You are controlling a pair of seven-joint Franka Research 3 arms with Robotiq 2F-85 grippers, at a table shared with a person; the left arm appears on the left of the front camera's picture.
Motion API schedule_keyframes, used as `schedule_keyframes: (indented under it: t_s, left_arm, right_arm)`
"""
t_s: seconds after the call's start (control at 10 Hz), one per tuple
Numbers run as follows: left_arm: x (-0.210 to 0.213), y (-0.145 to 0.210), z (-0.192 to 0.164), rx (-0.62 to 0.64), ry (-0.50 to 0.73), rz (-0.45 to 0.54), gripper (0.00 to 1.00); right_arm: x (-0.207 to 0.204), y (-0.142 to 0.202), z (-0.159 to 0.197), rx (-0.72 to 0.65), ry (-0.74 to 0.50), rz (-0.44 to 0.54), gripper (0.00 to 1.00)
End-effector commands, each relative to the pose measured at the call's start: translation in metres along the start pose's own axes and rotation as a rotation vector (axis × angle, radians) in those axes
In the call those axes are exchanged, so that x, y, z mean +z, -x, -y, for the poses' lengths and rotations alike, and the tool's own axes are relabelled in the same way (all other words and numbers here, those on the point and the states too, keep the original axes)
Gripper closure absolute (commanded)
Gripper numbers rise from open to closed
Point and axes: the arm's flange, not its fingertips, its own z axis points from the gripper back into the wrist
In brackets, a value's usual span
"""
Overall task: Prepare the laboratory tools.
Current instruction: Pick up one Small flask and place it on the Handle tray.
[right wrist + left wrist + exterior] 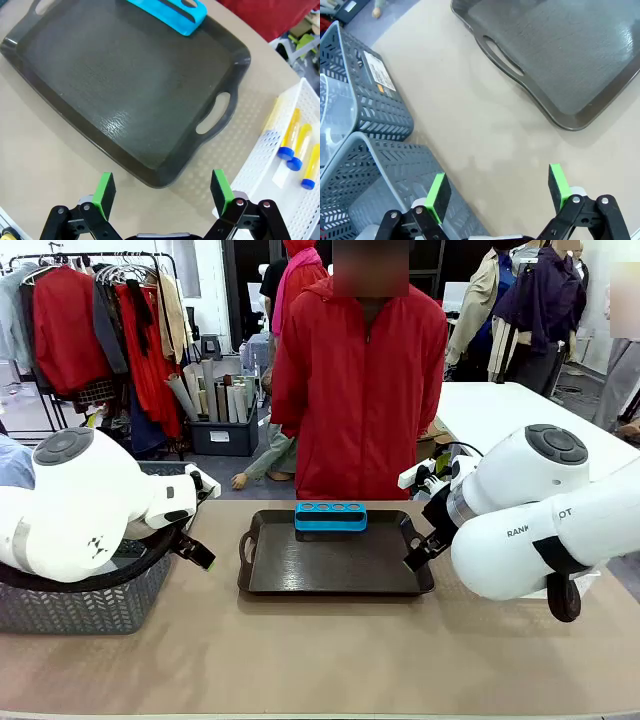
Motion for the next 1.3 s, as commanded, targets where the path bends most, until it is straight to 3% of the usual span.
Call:
schedule_keyframes:
  t_s: [0.0, 1.2]
  left_arm:
    - [0.0001, 0.0000, 0.0000, 0.000, 0.000, 0.000, 0.00]
    - [0.0001, 0.0000, 0.0000, 0.000, 0.000, 0.000, 0.00]
  right_arm:
    - [0.0000, 0.0000, 0.0000, 0.000, 0.000, 0.000, 0.00]
    - [0.0000, 0.0000, 0.0000, 0.000, 0.000, 0.000, 0.00]
